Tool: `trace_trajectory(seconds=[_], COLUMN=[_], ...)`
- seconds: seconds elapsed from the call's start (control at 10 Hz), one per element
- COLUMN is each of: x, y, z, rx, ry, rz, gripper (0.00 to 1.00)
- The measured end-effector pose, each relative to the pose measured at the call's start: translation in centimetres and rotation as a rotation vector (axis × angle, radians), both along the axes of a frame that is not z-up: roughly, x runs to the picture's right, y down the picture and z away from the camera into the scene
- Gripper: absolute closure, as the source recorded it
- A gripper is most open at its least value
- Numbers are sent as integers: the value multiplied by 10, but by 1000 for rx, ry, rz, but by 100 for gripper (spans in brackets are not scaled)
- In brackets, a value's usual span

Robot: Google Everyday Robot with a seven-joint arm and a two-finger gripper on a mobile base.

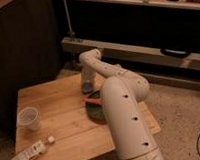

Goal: Place the white sponge in the ceramic cup

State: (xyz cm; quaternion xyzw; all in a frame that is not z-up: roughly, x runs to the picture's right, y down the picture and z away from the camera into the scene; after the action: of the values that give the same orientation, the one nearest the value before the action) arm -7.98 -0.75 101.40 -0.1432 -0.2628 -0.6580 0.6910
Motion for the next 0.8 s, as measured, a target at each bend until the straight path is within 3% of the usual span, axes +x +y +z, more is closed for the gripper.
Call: trace_trajectory(seconds=[0.8], x=[0], y=[-5], z=[4], rx=[2], ry=[-8], rz=[11], gripper=[97])
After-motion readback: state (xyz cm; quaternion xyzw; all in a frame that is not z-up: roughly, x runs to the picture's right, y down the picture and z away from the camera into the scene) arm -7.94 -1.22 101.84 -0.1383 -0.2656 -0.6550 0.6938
